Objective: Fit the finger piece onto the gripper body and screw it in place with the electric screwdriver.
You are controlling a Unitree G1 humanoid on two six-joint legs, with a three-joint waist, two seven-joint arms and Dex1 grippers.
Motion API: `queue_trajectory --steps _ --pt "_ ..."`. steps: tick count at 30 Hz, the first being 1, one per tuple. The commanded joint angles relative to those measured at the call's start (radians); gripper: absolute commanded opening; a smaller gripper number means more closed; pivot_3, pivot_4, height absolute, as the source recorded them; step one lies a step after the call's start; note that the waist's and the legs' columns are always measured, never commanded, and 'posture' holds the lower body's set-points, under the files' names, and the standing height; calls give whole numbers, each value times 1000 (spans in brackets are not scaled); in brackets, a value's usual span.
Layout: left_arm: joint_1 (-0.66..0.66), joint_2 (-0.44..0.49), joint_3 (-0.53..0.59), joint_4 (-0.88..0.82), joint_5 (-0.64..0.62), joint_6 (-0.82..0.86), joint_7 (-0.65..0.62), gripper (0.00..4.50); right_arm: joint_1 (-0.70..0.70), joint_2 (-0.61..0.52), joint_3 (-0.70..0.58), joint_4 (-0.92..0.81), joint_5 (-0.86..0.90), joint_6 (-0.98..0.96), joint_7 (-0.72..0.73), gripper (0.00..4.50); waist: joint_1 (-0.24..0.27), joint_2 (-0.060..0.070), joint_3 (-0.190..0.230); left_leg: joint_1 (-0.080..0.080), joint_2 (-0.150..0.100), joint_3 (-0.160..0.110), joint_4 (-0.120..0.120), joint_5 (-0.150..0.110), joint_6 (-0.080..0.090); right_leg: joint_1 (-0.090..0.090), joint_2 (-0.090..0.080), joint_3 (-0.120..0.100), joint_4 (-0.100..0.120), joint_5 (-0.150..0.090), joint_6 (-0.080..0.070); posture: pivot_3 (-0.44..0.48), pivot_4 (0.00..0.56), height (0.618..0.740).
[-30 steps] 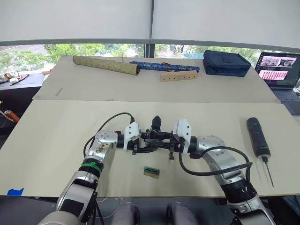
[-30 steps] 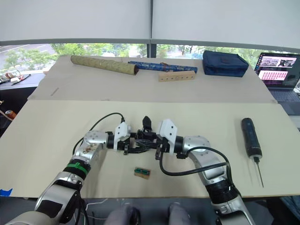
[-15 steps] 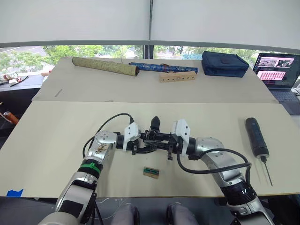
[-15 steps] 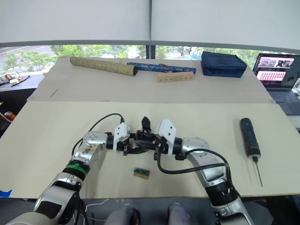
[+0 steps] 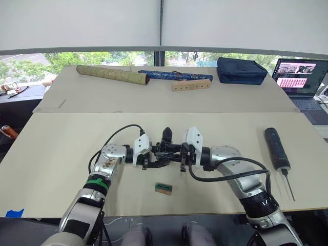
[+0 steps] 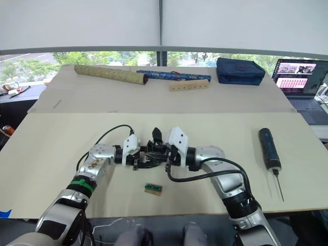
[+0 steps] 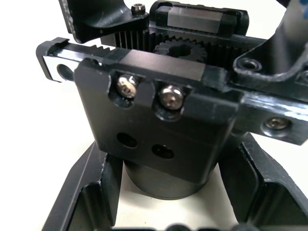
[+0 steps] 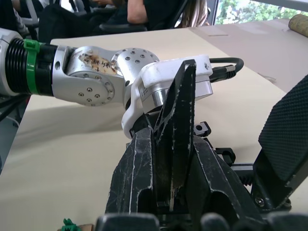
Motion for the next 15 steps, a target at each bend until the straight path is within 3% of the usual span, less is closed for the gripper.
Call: queue_trajectory --steps 1,15 --pt "27 5 -26 4 20 9 -13 2327 8 -29 38 73 -51 79 -11 428 0 0 0 0 0 0 0 0 0 0 0 0 0 0 0 0 150 740" --pt "33 5 -19 -7 14 18 -1 2327 33 -64 65 60 -52 124 0 427 -1 0 -1 5 0 0 -1 -1 1 5 0 0 -1 0 0 0 150 740"
